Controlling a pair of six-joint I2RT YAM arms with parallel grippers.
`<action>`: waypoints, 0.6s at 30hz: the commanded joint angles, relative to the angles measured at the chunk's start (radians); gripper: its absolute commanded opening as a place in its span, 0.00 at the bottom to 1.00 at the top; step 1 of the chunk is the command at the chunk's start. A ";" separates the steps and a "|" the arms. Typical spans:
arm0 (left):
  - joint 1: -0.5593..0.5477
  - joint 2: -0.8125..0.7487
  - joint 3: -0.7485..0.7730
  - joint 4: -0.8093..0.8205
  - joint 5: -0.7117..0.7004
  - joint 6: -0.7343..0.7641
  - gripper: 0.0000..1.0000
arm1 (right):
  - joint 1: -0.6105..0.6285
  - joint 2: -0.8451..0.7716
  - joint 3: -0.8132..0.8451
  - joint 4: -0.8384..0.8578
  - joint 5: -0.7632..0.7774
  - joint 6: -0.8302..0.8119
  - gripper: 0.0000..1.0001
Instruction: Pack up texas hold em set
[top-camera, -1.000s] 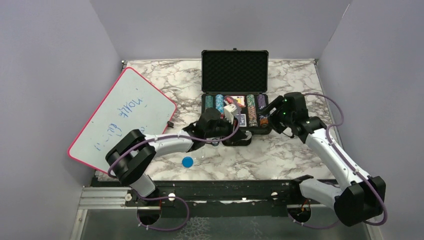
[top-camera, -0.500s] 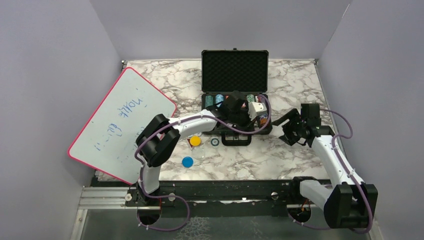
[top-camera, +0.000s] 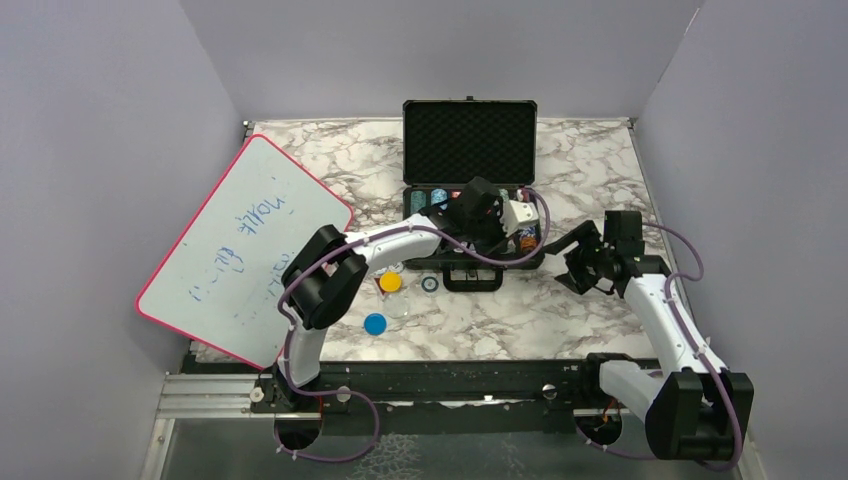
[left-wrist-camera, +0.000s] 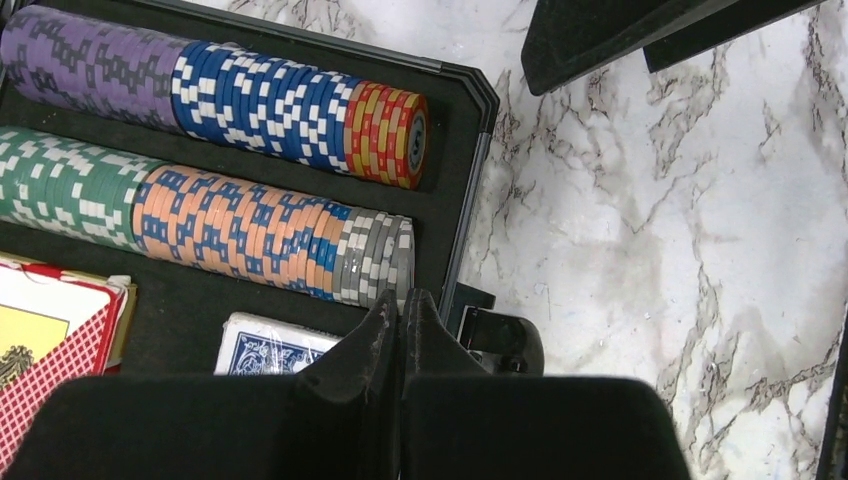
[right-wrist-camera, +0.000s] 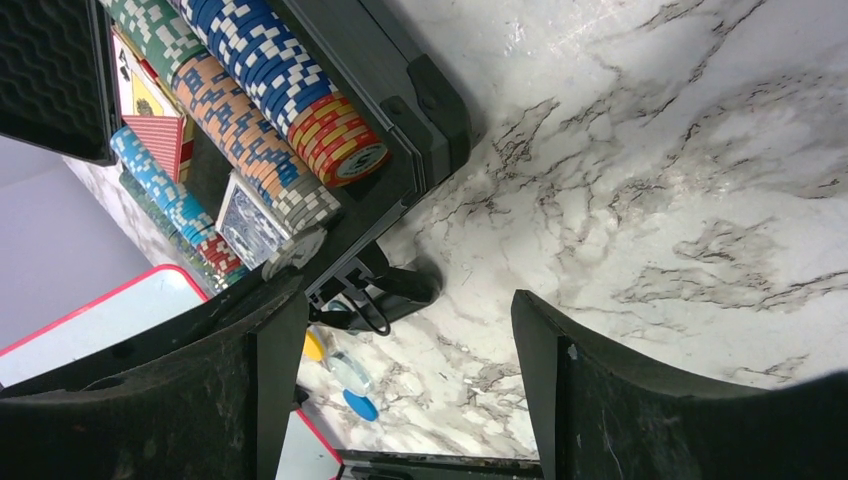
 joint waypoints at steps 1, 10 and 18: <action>-0.001 0.026 0.041 0.010 -0.051 0.092 0.00 | -0.010 -0.024 -0.012 0.005 -0.031 -0.017 0.77; -0.009 0.032 0.050 -0.025 -0.100 0.281 0.10 | -0.014 -0.023 -0.013 0.006 -0.040 -0.024 0.77; -0.012 0.012 0.063 -0.039 -0.082 0.253 0.48 | -0.016 -0.008 0.000 0.008 -0.048 -0.031 0.77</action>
